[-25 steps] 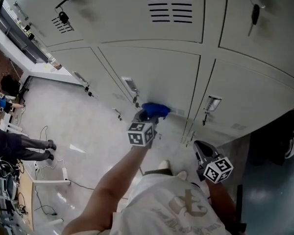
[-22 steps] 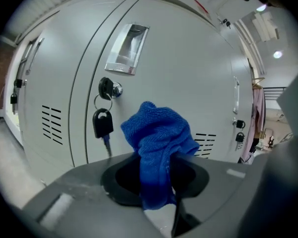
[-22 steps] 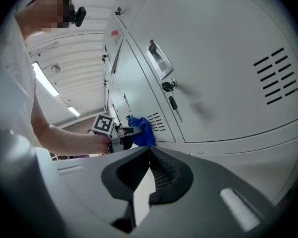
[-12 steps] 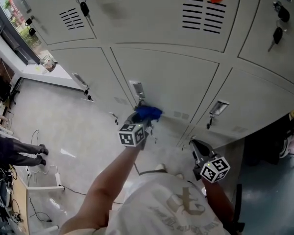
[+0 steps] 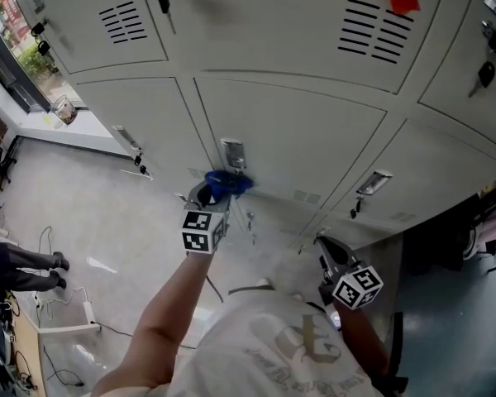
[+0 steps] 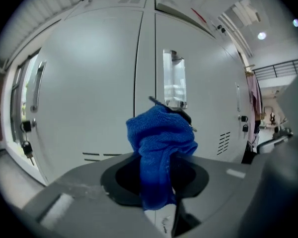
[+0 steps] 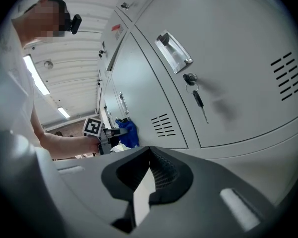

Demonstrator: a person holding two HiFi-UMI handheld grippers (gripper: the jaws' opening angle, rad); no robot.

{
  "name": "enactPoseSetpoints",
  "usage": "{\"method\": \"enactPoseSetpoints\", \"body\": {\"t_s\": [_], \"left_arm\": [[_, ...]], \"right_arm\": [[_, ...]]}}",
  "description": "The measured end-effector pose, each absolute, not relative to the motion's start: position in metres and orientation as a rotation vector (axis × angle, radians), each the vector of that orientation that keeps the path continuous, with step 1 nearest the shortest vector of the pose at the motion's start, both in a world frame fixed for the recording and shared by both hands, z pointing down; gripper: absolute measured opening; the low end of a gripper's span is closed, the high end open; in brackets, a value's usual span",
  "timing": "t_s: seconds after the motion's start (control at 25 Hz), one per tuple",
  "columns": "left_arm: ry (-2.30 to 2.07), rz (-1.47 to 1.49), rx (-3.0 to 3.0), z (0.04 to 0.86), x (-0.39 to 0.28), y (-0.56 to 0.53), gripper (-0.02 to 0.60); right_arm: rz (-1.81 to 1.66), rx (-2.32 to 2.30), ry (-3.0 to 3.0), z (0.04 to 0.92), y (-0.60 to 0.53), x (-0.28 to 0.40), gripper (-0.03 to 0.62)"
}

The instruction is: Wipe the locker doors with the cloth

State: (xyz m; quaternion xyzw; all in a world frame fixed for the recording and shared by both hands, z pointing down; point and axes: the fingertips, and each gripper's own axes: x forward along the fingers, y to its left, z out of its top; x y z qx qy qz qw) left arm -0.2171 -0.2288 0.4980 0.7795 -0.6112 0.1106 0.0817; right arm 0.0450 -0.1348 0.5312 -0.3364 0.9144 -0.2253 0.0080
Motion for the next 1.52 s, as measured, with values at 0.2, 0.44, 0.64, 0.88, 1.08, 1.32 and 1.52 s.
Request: {"method": "enactPoseSetpoints", "body": {"t_s": [0.2,0.44,0.64,0.88,1.08,1.32,1.52], "left_arm": [[-1.920,0.434,2.354,0.467,-0.229,-0.225,0.129],[-1.973,0.538,2.544,0.431,-0.217,-0.225,0.127],[-1.885,0.539,2.539,0.455,-0.217,-0.225,0.127],[-1.706,0.476,2.310,0.529,-0.224,-0.217,0.129],[-1.589,0.267,2.198,0.562,-0.188,-0.206,0.130],[-1.575,0.261,2.325,0.540,-0.122,-0.197,0.129],[-1.658,0.040,2.231,0.490,-0.138,-0.209,0.129]], "right_arm": [[-0.705,-1.077,2.848,0.532,-0.133,0.034,0.008],[-0.703,-1.132,2.843,0.533,-0.130,0.028,0.009],[-0.709,-1.172,2.830,0.536,-0.126,0.026,0.008],[-0.722,-1.185,2.830,0.539,-0.127,0.031,0.008],[-0.727,-1.173,2.843,0.540,-0.138,0.042,0.009],[-0.742,-1.142,2.875,0.540,-0.145,0.052,0.009],[-0.747,-1.097,2.887,0.539,-0.151,0.051,0.009]]}}
